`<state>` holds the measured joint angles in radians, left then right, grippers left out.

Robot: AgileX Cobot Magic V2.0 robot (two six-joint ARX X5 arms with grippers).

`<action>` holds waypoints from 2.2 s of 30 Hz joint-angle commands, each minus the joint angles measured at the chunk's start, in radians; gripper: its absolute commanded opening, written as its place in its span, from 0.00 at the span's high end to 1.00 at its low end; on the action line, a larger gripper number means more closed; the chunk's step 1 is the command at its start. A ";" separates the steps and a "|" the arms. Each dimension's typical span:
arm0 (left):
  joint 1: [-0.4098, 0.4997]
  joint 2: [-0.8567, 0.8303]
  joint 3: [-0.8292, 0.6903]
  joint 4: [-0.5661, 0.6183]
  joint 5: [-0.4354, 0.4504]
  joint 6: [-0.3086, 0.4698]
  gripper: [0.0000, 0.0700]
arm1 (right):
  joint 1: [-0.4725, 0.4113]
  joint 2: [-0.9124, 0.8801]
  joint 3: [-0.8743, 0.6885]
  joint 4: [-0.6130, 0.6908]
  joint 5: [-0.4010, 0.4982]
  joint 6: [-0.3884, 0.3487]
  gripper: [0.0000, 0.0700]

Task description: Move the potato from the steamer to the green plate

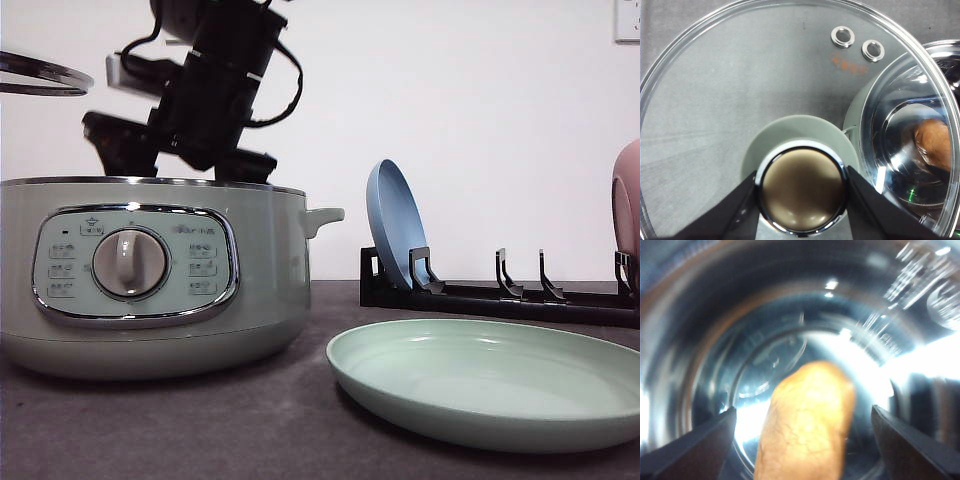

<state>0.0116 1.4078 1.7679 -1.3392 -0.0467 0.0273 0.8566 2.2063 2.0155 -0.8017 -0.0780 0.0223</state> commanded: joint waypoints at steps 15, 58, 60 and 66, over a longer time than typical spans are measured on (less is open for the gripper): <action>0.002 -0.005 0.027 0.027 0.001 -0.002 1.00 | 0.011 0.043 0.028 -0.033 0.000 0.003 0.35; -0.009 -0.009 0.027 0.030 0.073 -0.002 1.00 | -0.150 -0.421 0.161 -0.425 0.003 -0.035 0.65; -0.016 -0.009 0.027 0.030 0.074 -0.002 1.00 | -0.183 -0.481 0.110 -0.432 0.001 -0.035 0.65; -0.050 -0.009 0.027 0.033 0.074 -0.002 1.00 | -0.259 -0.702 -0.172 -0.364 0.000 -0.044 0.65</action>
<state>-0.0340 1.4078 1.7679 -1.3388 0.0253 0.0273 0.5959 1.5277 1.8774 -1.1824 -0.0764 -0.0047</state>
